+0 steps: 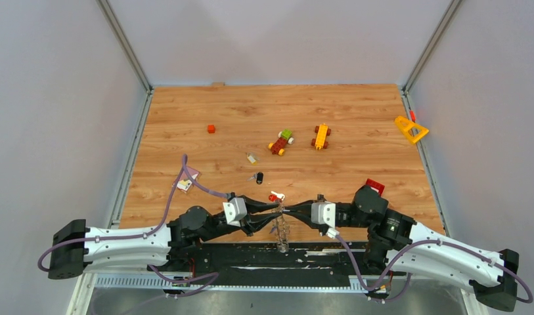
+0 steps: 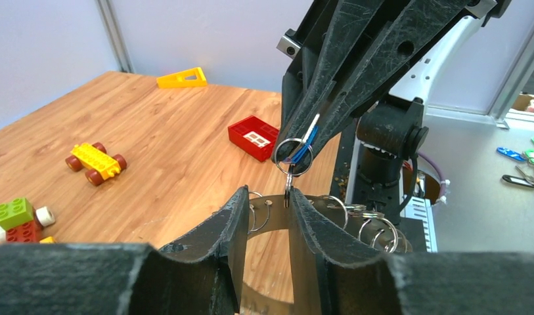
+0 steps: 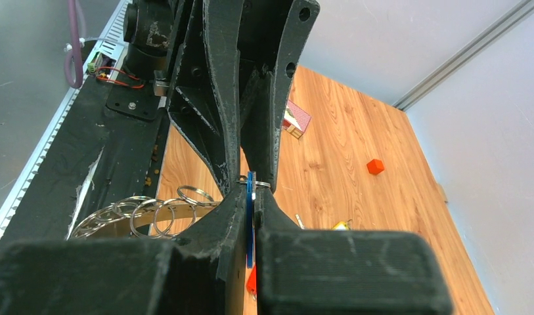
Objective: Remove the keys from the keyring
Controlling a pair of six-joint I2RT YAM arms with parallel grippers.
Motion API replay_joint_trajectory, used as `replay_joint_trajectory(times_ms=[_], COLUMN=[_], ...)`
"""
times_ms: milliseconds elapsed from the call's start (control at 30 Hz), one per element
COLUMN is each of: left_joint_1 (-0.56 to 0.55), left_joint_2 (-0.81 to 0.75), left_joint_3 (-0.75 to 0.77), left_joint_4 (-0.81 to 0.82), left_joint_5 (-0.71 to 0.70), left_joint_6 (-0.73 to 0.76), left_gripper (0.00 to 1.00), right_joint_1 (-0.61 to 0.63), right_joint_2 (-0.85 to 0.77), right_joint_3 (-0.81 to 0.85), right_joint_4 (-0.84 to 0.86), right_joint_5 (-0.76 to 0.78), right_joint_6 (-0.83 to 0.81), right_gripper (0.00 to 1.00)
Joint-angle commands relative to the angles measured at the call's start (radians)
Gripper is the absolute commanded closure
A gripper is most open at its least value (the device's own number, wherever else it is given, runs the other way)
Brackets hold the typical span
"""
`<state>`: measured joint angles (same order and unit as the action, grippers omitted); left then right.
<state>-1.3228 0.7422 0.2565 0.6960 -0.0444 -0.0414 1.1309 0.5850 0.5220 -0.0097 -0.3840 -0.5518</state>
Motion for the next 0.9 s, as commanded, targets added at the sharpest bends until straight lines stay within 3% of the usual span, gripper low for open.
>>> replay_joint_trajectory(times_ms=[0, 233, 400, 600, 867], left_joint_1=[-0.004, -0.004, -0.004, -0.005, -0.004], left_joint_2=[0.011, 0.039, 0.034, 0.003, 0.004], left_joint_3=[-0.002, -0.002, 0.005, 0.048, 0.233], left_joint_4=[0.062, 0.081, 0.064, -0.09, -0.523], left_joint_5=[0.014, 0.035, 0.032, 0.017, -0.065], left_joint_6=[-0.012, -0.017, -0.006, 0.029, 0.137], left_gripper=[0.66, 0.76, 1.0, 1.0, 1.0], right_joint_1=[0.003, 0.003, 0.004, 0.003, 0.003], right_joint_2=[0.0, 0.008, 0.006, -0.009, 0.012], right_joint_3=[0.012, 0.012, 0.011, 0.012, 0.038], right_joint_4=[0.09, 0.104, 0.098, 0.07, 0.015], right_joint_5=[-0.029, -0.03, -0.025, 0.002, 0.077], right_joint_6=[-0.004, 0.001, 0.001, -0.005, -0.019], right_gripper=[1.0, 1.0, 1.0, 1.0, 1.0])
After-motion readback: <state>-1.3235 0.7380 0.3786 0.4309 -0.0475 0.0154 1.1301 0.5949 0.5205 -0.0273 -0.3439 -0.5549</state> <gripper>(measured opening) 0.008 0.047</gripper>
